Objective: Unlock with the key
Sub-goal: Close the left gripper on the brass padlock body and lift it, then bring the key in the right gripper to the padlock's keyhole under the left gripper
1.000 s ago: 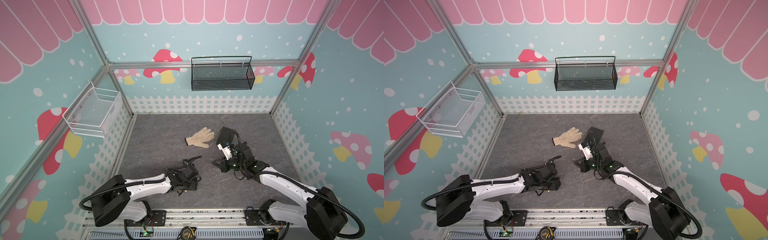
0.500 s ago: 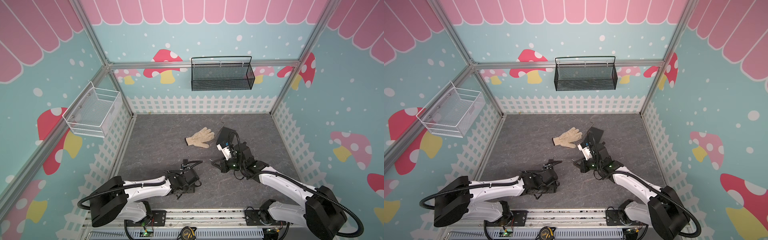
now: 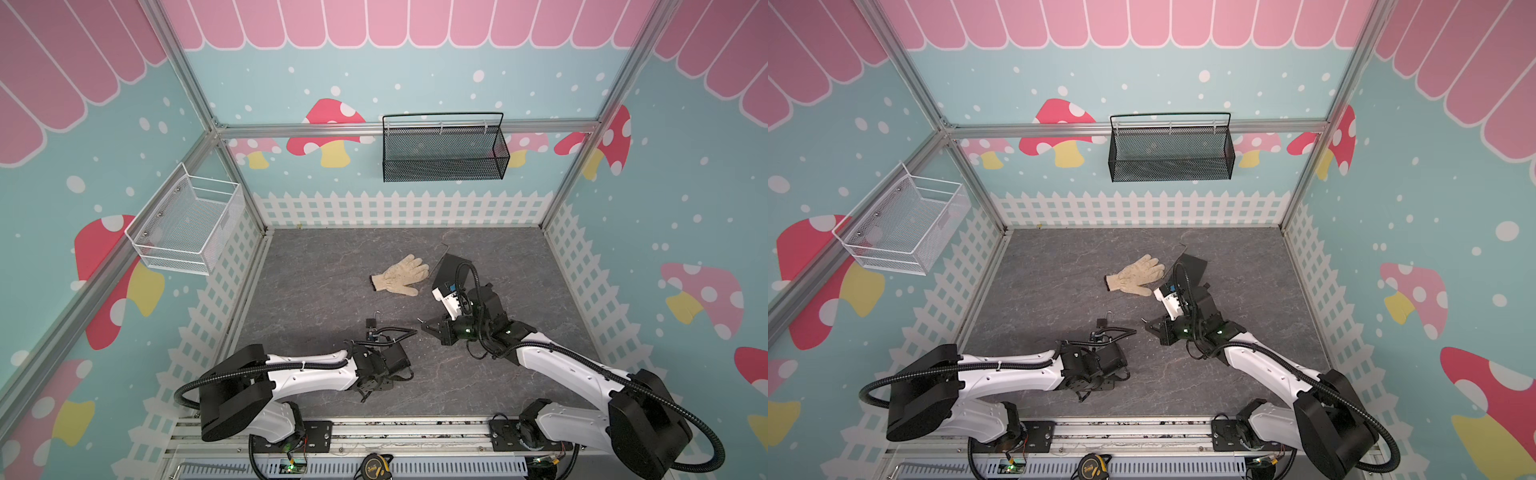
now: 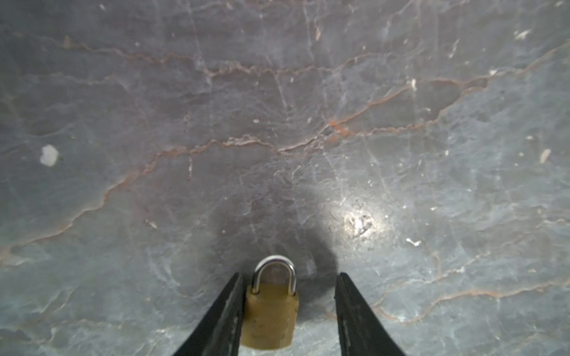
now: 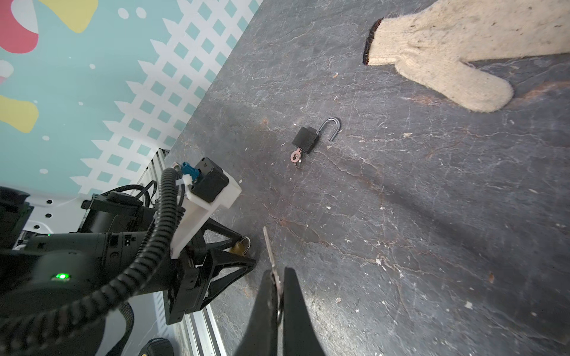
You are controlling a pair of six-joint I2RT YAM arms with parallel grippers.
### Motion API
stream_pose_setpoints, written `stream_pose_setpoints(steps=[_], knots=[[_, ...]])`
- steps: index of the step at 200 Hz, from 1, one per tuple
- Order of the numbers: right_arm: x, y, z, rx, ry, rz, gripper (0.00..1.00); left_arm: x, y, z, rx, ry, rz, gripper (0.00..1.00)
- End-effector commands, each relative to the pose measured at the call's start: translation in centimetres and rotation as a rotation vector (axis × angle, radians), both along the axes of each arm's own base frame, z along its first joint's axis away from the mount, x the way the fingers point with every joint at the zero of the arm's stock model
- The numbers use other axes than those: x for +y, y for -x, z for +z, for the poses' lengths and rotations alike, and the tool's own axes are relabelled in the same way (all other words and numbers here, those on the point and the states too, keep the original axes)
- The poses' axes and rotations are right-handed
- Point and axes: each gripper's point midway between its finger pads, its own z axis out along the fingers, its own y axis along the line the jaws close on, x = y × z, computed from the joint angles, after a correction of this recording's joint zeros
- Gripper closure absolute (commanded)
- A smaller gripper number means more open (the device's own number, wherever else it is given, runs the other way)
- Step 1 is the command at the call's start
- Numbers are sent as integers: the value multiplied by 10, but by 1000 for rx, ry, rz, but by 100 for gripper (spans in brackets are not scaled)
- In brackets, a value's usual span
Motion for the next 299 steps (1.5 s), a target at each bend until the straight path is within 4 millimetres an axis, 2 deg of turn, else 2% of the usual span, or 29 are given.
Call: stream_pose_setpoints(steps=[1,35,90,106,128,154,171,192,231,253,279,299], knots=[[2,5,-2,-5,-4,25,100,21,15,-8,53,-117,65,54],[3,6,-5,-2,-3,38,100,29,25,-14,81,-145,127,58],[5,5,-6,-8,2,53,100,26,25,-15,86,-151,143,65],[5,6,-7,-7,3,56,100,25,24,-15,88,-152,130,71],[6,6,-5,-6,-1,57,100,22,25,-16,99,-151,119,72],[5,6,-3,-9,-5,54,100,20,25,-16,100,-158,106,82],[5,6,-1,-9,-9,50,100,17,22,-11,85,-142,101,92],[4,5,1,6,-11,33,100,8,9,8,24,-81,116,100],[0,6,8,33,-32,-17,100,-5,-24,52,-107,79,213,100],[-2,6,11,73,-52,-58,100,-11,-47,81,-173,227,311,100],[5,12,18,116,-100,-110,100,-21,-78,116,-255,415,400,100],[11,15,17,158,-117,-148,100,-24,-96,137,-291,474,440,100]])
